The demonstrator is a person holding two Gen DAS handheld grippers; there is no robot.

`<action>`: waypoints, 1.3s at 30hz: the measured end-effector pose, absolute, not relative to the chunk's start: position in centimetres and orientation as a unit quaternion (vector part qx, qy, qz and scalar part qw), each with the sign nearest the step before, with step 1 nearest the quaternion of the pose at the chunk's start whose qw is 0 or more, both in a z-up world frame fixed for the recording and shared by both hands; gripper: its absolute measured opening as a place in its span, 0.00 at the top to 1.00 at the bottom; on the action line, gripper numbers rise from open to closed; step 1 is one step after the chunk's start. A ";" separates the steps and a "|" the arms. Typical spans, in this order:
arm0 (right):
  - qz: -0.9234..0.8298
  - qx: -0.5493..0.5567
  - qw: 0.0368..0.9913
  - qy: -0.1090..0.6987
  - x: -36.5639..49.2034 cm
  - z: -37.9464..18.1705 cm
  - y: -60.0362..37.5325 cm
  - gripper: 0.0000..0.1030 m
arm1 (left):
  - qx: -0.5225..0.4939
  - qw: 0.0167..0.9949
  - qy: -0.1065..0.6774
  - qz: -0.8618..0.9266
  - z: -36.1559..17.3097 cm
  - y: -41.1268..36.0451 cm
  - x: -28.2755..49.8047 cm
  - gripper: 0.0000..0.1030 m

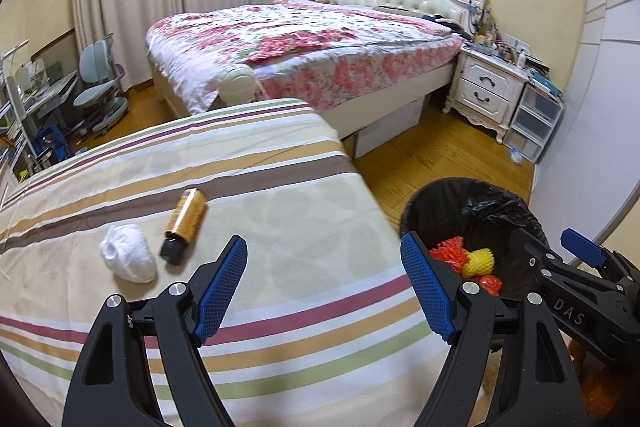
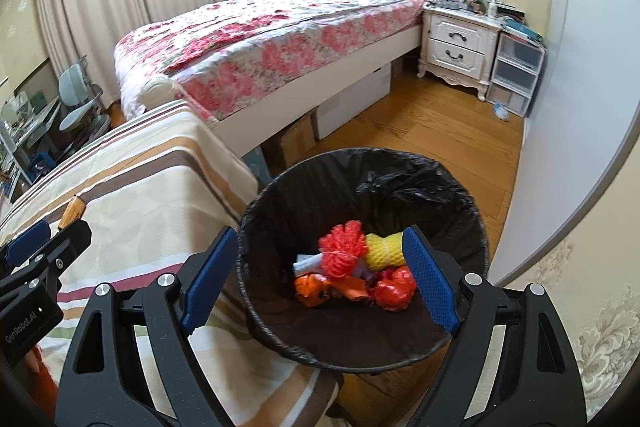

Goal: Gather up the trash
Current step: 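Move both tools back to the bed toward the white cloth and amber bottle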

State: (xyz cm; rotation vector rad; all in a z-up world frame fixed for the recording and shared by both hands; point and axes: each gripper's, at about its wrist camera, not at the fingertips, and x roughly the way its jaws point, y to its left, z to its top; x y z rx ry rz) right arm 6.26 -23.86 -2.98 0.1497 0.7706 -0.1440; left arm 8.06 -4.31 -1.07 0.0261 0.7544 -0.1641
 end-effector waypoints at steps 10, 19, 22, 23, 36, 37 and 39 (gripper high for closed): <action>-0.022 0.052 0.918 0.392 6.9 -3.6 -18.5 0.20 | -0.025 0.922 0.385 -0.023 -2.2 2.1 7.3 0.25; 0.012 0.026 0.918 0.394 6.9 -3.4 -14.4 0.20 | -0.046 0.918 0.393 0.018 -2.9 6.4 7.3 0.25; 0.020 0.020 0.918 0.396 7.0 -3.4 -13.4 0.20 | -0.050 0.916 0.398 0.027 -3.2 7.2 7.3 0.25; 0.022 0.018 0.917 0.398 7.0 -3.4 -13.1 0.20 | -0.051 0.915 0.399 0.031 -3.3 7.5 7.4 0.25; 0.033 0.010 0.914 0.405 7.0 -3.9 -11.7 0.20 | -0.066 0.904 0.417 0.067 -4.4 11.0 7.8 0.25; 0.033 0.010 0.914 0.405 7.0 -3.9 -11.7 0.20 | -0.071 0.903 0.418 0.063 -4.4 11.1 7.6 0.25; 0.034 0.009 0.913 0.406 7.0 -4.0 -11.6 0.20 | -0.074 0.904 0.417 0.059 -4.3 11.1 7.6 0.25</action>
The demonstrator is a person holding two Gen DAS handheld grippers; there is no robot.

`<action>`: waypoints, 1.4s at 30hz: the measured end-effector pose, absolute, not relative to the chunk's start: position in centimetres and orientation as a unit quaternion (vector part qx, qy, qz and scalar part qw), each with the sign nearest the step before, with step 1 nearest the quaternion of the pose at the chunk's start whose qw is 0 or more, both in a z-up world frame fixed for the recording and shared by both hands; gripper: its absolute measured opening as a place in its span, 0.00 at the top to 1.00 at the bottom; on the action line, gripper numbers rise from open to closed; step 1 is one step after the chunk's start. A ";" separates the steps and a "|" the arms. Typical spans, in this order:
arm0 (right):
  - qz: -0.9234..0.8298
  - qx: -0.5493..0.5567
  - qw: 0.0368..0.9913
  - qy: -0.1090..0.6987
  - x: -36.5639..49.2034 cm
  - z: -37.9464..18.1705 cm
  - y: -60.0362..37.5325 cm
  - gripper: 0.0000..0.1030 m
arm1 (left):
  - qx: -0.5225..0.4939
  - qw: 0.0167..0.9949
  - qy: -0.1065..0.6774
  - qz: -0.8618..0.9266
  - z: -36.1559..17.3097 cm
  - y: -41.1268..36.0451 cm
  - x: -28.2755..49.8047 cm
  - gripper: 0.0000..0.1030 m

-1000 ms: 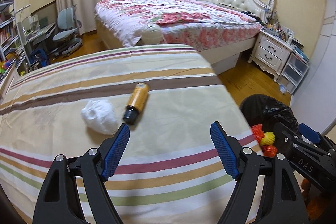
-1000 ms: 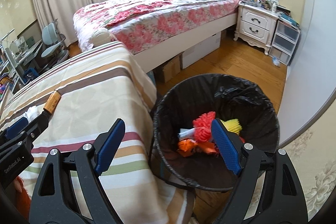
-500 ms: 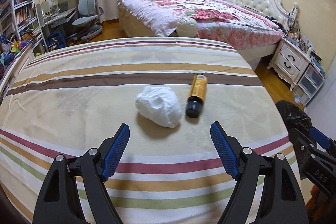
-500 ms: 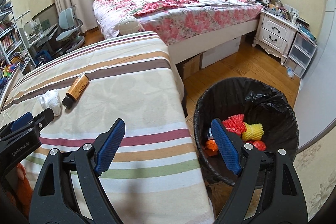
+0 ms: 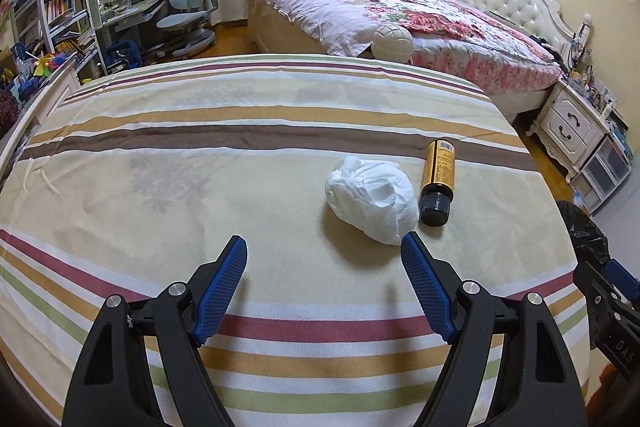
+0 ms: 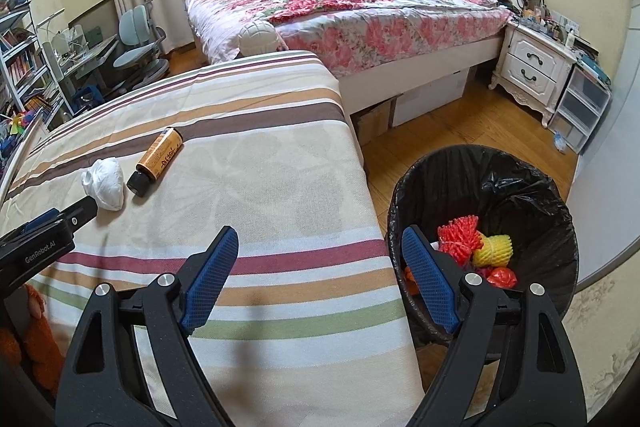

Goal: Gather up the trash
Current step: 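Move both tools back to the bed toward the white cloth and amber bottle, then close the left tool on the white cloth while the right tool grasps the amber bottle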

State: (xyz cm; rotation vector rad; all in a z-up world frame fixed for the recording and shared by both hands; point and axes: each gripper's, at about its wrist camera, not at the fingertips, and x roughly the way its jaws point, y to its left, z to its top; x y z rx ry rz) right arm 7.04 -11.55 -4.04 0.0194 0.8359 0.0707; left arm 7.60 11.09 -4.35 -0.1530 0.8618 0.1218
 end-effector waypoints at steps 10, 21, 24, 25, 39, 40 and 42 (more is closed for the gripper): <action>0.040 0.006 0.912 0.407 7.2 -4.2 -11.0 0.20 | -0.063 0.905 0.419 0.037 -5.0 10.4 9.7 0.30; 0.066 -0.009 0.911 0.407 8.0 -4.2 -7.9 0.20 | -0.060 0.908 0.415 0.013 -4.8 11.4 9.1 0.64; 0.078 -0.014 0.911 0.406 8.4 -4.0 -6.4 0.20 | -0.056 0.911 0.408 0.029 -4.5 12.6 8.8 0.64; 0.081 -0.015 0.910 0.405 8.6 -3.9 -5.9 0.20 | -0.055 0.912 0.405 0.035 -4.5 13.2 8.7 0.64; 0.126 -0.033 0.905 0.404 12.8 -3.3 1.8 0.20 | -0.064 0.910 0.398 0.096 -4.5 19.4 8.0 0.64; 0.125 -0.036 0.903 0.409 13.3 -3.5 2.2 0.20 | -0.067 0.910 0.398 0.097 -4.6 19.6 8.0 0.64; 0.124 -0.038 0.899 0.418 13.8 -4.1 2.5 0.27 | -0.068 0.909 0.399 0.096 -4.7 19.7 7.9 0.64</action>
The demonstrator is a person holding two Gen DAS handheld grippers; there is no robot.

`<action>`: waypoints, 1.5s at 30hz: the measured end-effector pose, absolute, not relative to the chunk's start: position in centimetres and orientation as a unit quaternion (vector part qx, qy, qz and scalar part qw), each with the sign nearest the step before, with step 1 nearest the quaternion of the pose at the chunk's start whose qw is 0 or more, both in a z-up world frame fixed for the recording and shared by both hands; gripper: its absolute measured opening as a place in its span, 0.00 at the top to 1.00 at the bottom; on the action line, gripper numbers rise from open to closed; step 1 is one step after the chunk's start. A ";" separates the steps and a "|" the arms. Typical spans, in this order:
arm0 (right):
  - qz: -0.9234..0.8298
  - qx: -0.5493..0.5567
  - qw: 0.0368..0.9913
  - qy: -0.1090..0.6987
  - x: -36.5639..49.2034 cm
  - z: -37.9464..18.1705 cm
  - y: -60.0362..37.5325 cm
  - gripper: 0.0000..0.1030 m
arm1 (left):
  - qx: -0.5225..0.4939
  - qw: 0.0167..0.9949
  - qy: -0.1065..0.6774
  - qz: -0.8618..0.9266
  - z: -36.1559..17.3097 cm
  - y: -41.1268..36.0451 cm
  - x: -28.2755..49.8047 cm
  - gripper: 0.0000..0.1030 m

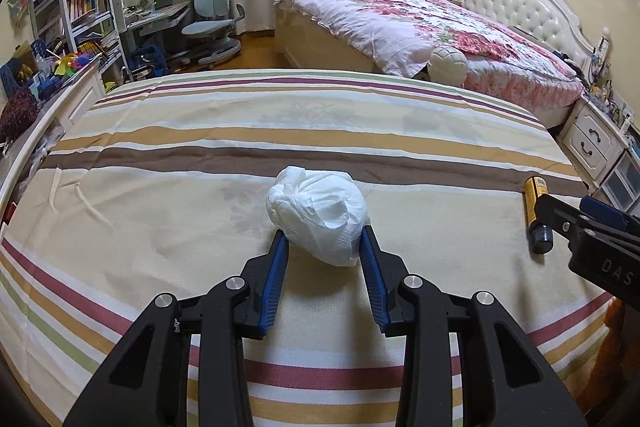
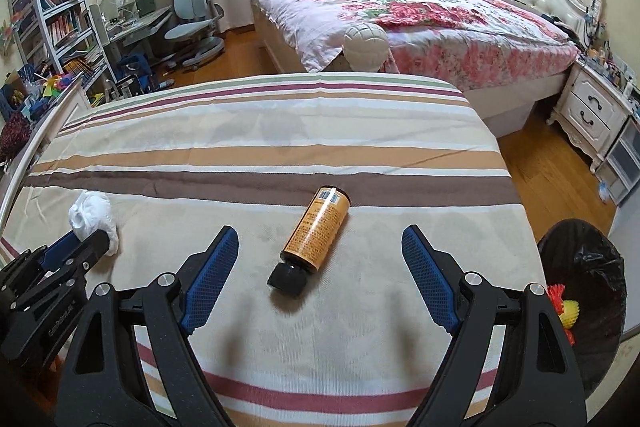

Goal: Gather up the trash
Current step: 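Close the left tool on the white cloth while the right tool grasps the amber bottle, then carry the white cloth and amber bottle over the black bin with both tools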

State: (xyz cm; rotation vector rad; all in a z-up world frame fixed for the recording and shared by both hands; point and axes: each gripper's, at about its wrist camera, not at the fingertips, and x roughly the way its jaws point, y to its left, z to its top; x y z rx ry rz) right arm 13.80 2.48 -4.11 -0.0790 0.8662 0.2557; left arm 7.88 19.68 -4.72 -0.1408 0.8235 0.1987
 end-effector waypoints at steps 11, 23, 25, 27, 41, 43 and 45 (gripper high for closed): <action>0.119 -0.049 0.889 0.440 13.6 -5.9 2.3 0.76 | -0.078 0.908 0.401 0.090 -5.1 20.0 7.9 0.64; 0.132 -0.048 0.889 0.436 11.7 -5.8 1.5 0.77 | -0.078 0.909 0.401 0.081 -5.0 19.5 7.4 0.64; 0.134 -0.048 0.889 0.435 11.3 -5.7 1.2 0.77 | -0.077 0.909 0.402 0.078 -4.9 19.2 7.2 0.64; 0.135 -0.048 0.890 0.434 10.8 -5.6 0.9 0.77 | -0.077 0.909 0.403 0.075 -4.9 18.9 7.1 0.64; 0.135 -0.035 0.898 0.418 7.8 -4.4 -2.3 0.77 | -0.066 0.911 0.406 0.045 -4.7 15.1 5.6 0.64; 0.132 -0.034 0.899 0.416 7.5 -4.4 -2.9 0.77 | -0.065 0.911 0.406 0.040 -4.7 14.4 5.4 0.64; 0.129 -0.031 0.901 0.414 7.2 -4.3 -3.7 0.77 | -0.063 0.911 0.407 0.034 -4.6 13.7 5.3 0.64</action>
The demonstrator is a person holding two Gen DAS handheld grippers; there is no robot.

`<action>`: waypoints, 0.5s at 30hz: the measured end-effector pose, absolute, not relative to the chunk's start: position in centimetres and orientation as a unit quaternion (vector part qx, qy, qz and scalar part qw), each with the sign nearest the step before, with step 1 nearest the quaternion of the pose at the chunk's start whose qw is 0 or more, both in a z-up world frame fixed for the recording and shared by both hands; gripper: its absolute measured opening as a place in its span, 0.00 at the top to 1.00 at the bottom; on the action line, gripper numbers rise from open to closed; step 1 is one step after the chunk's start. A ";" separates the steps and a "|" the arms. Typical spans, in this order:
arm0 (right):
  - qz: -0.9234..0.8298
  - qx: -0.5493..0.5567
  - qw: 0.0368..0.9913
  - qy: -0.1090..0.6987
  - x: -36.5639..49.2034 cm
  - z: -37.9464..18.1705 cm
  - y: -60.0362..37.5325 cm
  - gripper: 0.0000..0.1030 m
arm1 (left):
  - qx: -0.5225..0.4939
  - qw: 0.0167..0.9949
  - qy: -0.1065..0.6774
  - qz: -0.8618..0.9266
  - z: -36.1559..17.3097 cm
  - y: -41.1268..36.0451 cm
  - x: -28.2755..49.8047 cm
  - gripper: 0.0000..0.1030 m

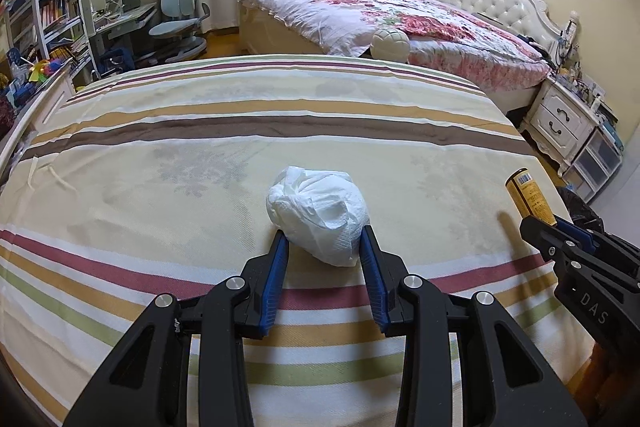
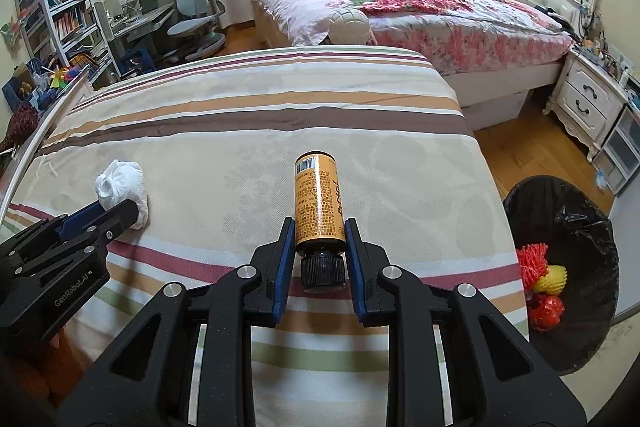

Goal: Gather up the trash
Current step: 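Carry the white cloth and amber bottle over the black bin with both tools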

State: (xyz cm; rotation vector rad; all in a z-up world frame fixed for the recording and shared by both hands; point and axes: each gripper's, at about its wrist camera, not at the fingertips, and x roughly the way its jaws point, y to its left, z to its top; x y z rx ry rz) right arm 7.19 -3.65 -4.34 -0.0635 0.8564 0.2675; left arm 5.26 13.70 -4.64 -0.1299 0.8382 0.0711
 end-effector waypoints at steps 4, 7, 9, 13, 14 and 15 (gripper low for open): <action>0.121 -0.022 0.904 0.411 6.6 -4.2 -5.1 0.77 | -0.053 0.912 0.407 0.022 -4.6 12.0 5.0 0.64; 0.113 -0.017 0.906 0.407 6.4 -4.1 -6.3 0.77 | -0.045 0.913 0.404 0.013 -4.4 10.7 4.8 0.64; 0.107 -0.013 0.909 0.404 5.9 -4.0 -7.2 0.77 | -0.040 0.914 0.403 0.006 -4.2 9.8 4.8 0.64; 0.091 -0.005 0.913 0.397 5.6 -3.6 -8.9 0.77 | -0.031 0.916 0.399 -0.009 -3.9 8.0 4.8 0.64; 0.088 -0.003 0.914 0.395 5.5 -3.5 -9.4 0.77 | -0.030 0.917 0.398 -0.012 -3.8 7.6 4.8 0.64; 0.084 0.000 0.915 0.394 5.4 -3.4 -10.0 0.77 | -0.028 0.917 0.398 -0.015 -3.8 7.2 4.8 0.64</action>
